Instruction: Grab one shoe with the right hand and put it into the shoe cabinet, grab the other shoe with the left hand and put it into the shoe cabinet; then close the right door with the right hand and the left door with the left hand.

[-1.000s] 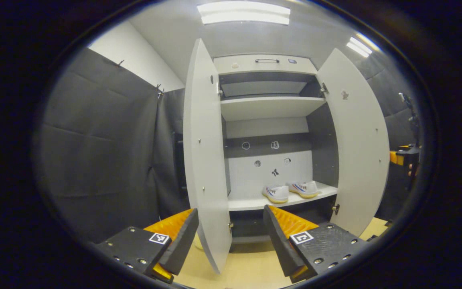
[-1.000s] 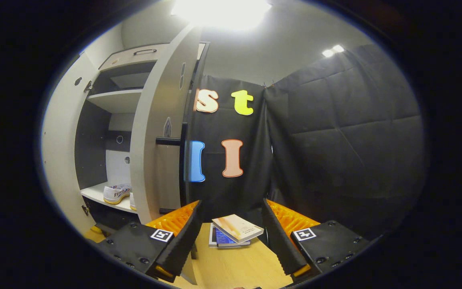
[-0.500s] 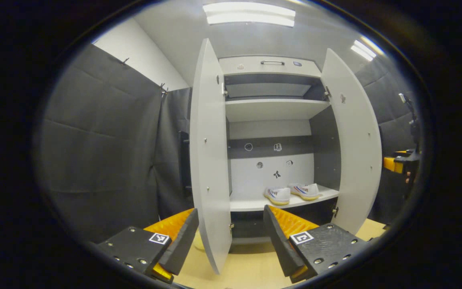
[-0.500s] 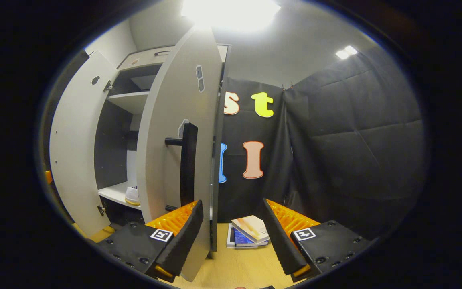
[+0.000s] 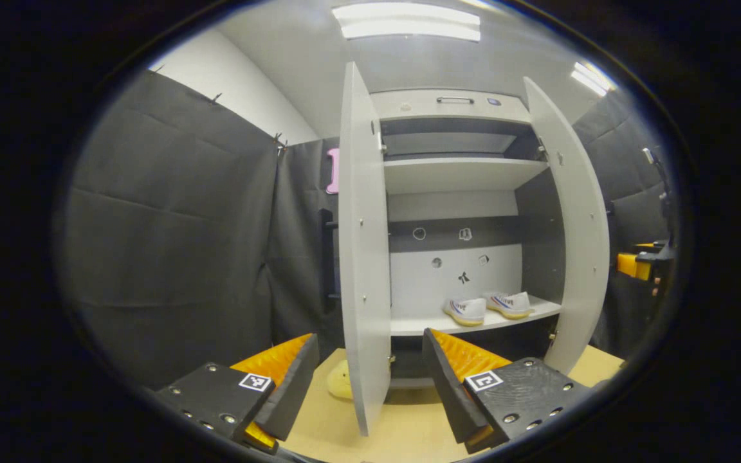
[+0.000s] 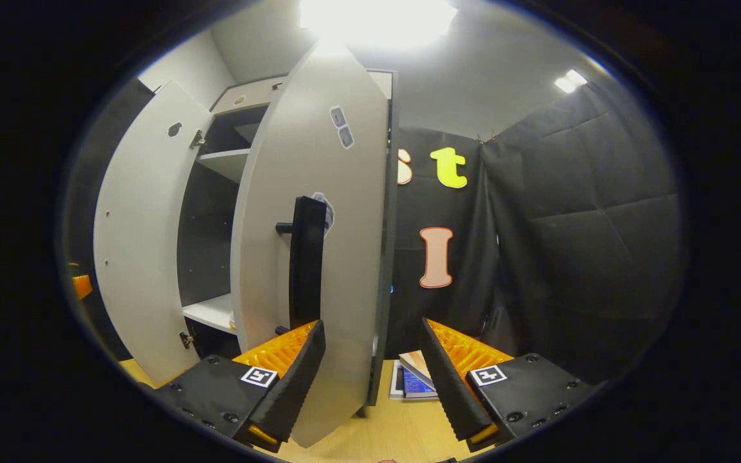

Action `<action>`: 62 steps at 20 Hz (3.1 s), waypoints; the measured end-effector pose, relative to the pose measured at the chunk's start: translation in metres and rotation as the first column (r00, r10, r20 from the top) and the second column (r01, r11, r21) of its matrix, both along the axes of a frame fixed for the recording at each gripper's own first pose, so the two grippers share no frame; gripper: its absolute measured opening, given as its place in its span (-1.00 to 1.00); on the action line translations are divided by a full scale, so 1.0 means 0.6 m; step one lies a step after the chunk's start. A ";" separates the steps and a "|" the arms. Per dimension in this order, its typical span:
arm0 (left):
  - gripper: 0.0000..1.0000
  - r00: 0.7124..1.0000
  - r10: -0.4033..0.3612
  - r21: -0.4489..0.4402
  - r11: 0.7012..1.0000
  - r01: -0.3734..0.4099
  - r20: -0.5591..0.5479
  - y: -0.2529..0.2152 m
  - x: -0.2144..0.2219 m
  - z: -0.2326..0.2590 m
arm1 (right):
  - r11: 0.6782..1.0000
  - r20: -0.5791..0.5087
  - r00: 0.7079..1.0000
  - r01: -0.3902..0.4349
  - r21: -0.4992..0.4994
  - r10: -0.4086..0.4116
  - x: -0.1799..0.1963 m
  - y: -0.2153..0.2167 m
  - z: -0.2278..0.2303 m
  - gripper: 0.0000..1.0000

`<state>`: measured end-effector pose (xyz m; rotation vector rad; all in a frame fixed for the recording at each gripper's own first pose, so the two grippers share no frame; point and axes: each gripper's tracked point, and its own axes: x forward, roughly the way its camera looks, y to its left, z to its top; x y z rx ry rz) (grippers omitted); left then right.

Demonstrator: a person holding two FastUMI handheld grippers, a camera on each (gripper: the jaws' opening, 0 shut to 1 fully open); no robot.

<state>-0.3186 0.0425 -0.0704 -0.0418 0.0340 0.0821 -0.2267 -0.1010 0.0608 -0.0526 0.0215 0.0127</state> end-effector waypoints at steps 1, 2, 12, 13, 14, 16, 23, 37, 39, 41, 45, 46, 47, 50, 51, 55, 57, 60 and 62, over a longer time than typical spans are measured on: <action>0.82 1.000 0.014 -0.001 1.000 -0.014 -0.002 0.007 0.002 -0.005 | 1.000 -0.002 1.000 -0.016 0.002 0.016 0.004 0.012 -0.001 0.86; 0.83 1.000 0.027 -0.004 1.000 -0.027 -0.003 0.014 0.001 -0.010 | 1.000 -0.002 1.000 -0.031 0.003 0.031 0.009 0.021 -0.001 0.87; 0.82 0.970 0.242 0.032 0.970 -0.242 0.000 0.179 0.017 0.018 | 0.997 -0.043 0.996 -0.078 0.028 0.079 0.015 0.042 -0.039 0.95; 0.82 0.965 0.262 0.034 0.965 -0.262 0.000 0.195 0.028 0.021 | 0.997 -0.053 0.996 -0.074 0.031 0.076 0.009 0.038 -0.047 0.95; 0.82 0.961 0.276 0.035 0.961 -0.276 -0.003 0.210 0.039 0.022 | 0.997 -0.063 0.995 -0.072 0.034 0.074 0.004 0.035 -0.056 0.95; 0.82 0.958 0.285 0.025 0.958 -0.285 -0.014 0.228 0.070 0.018 | 0.998 -0.088 0.994 -0.063 0.030 0.066 -0.008 0.026 -0.075 0.95; 0.82 0.967 0.243 -0.030 0.969 -0.246 -0.073 0.226 0.149 -0.020 | 1.000 -0.150 0.989 -0.016 0.012 0.018 -0.039 -0.013 -0.118 0.95; 0.82 0.997 0.071 0.005 0.997 -0.071 -0.032 0.082 0.151 0.005 | 0.999 -0.169 0.984 -0.046 0.023 0.049 -0.055 -0.001 -0.148 0.96; 0.82 0.999 0.037 0.007 0.999 -0.037 -0.024 0.049 0.155 0.009 | 0.999 -0.167 0.985 -0.041 0.020 0.044 -0.058 -0.008 -0.148 0.95; 0.82 1.000 -0.001 0.006 1.000 0.001 -0.016 0.012 0.164 0.012 | 0.999 -0.169 0.985 -0.034 0.022 0.037 -0.061 -0.016 -0.151 0.95; 0.82 0.997 -0.070 0.003 0.998 0.070 -0.021 -0.057 0.202 0.001 | 1.000 -0.171 0.985 -0.010 0.021 0.013 -0.068 -0.041 -0.156 0.95; 0.82 0.996 -0.087 0.001 0.996 0.087 -0.022 -0.076 0.210 -0.004 | 1.000 -0.172 0.985 -0.003 0.022 0.007 -0.069 -0.047 -0.157 0.96; 0.82 0.994 -0.106 0.000 0.994 0.106 -0.022 -0.096 0.219 -0.007 | 1.000 -0.172 0.985 0.005 0.023 -0.001 -0.071 -0.053 -0.159 0.96; 0.84 0.988 -0.149 0.007 0.989 0.149 -0.029 -0.145 0.245 -0.019 | 0.999 -0.175 0.984 0.021 0.028 -0.015 -0.077 -0.061 -0.162 0.96; 0.84 0.989 -0.144 0.021 0.989 0.145 -0.027 -0.148 0.250 -0.021 | 0.999 -0.175 0.984 0.023 0.030 -0.018 -0.078 -0.061 -0.162 0.95; 0.82 0.988 -0.152 0.008 0.988 0.152 -0.026 -0.147 0.238 -0.022 | 0.999 -0.166 0.986 0.019 0.036 -0.013 -0.081 -0.047 -0.158 0.95; 0.82 0.989 -0.150 0.011 0.989 0.150 -0.020 -0.132 0.229 -0.012 | 0.999 -0.157 0.988 0.008 0.040 -0.002 -0.082 -0.031 -0.151 0.96; 0.82 0.989 -0.148 0.018 0.989 0.149 -0.009 -0.114 0.194 -0.004 | 0.999 -0.133 0.991 -0.021 0.043 0.026 -0.086 0.000 -0.134 0.96; 0.82 0.989 -0.145 0.024 0.989 0.145 0.000 -0.098 0.168 0.006 | 0.998 -0.113 0.993 -0.041 0.039 0.045 -0.092 0.023 -0.123 0.96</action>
